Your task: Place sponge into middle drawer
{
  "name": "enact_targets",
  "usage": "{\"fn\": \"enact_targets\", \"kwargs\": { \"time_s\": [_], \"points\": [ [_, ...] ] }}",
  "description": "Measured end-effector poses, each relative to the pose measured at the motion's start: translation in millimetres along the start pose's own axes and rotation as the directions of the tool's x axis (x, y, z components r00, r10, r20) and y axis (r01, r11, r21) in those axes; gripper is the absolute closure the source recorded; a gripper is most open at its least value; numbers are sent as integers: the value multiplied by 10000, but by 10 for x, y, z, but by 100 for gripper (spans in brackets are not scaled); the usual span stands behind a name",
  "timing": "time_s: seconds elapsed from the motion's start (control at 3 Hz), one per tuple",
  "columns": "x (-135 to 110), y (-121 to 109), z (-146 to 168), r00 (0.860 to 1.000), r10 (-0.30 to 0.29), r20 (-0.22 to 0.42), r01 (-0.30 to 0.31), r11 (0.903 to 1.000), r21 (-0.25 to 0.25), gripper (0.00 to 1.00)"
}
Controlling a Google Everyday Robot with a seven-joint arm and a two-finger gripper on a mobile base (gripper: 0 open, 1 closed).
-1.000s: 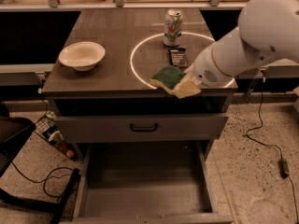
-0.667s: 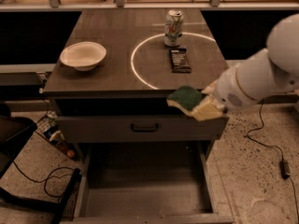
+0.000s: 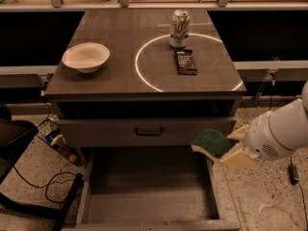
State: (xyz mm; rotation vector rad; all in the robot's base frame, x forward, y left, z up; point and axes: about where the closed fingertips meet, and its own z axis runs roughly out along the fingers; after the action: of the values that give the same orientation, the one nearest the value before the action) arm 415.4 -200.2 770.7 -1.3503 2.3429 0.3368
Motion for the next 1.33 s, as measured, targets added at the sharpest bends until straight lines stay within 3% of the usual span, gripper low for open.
{"fn": "enact_targets", "kwargs": {
  "time_s": [0.33, 0.67, 1.0, 1.33],
  "points": [
    [283, 149, 385, 9973, -288, -673, 206, 9926, -1197, 100],
    [381, 256, 736, 9854, -785, -1510, 430, 9734, -2251, 100],
    [381, 256, 737, 9854, -786, -1509, 431, 9734, -2251, 100],
    [401, 253, 1048, 9926, -930, -775, 702, 9636, -2580, 100]
  ]
}}
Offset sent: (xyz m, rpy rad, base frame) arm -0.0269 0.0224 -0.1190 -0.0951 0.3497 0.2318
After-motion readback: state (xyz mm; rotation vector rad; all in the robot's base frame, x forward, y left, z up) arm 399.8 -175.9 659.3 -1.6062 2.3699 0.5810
